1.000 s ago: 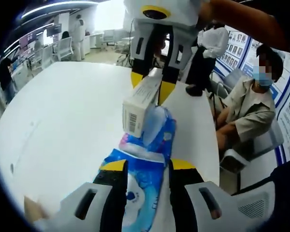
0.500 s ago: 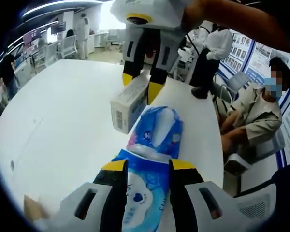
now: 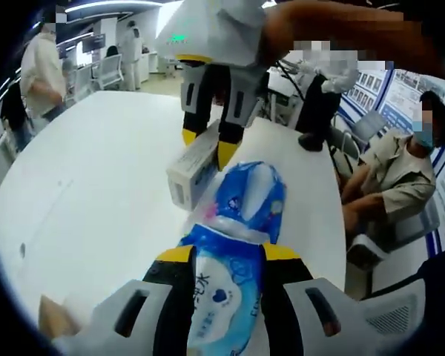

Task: Operate the shoe box by opening the lid, removing the specified soft item, and placing it in the target area until the item is outside and the box remains undamaged.

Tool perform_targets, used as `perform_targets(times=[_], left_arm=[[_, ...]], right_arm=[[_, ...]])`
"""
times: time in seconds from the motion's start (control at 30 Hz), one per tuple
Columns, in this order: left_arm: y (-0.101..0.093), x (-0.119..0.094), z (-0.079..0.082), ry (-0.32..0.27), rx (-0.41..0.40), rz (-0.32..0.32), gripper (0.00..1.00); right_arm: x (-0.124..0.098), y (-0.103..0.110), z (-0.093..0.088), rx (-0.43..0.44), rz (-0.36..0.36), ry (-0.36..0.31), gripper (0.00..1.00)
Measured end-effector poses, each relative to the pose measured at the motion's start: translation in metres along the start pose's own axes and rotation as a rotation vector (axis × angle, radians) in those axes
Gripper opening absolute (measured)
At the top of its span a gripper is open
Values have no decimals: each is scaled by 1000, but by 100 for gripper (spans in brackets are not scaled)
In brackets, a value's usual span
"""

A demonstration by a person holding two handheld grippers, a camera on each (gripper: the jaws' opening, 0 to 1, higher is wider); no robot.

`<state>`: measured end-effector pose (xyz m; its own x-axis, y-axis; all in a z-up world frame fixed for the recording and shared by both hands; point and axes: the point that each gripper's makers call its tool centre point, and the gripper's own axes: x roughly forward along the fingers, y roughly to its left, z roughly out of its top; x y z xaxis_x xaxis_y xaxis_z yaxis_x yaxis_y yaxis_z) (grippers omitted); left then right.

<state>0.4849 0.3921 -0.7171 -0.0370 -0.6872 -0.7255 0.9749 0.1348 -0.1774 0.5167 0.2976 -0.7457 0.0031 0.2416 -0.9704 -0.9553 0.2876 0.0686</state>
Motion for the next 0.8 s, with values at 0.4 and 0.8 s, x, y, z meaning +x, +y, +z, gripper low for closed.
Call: perform_targets(times=[0.4, 0.8], left_arm=[[-1, 0, -10, 16, -8, 8, 32], [1, -2, -14, 17, -17, 14, 32]], right_arm=[[18, -4, -11, 23, 15, 5, 19], [32, -8, -14, -2, 14, 36, 19]])
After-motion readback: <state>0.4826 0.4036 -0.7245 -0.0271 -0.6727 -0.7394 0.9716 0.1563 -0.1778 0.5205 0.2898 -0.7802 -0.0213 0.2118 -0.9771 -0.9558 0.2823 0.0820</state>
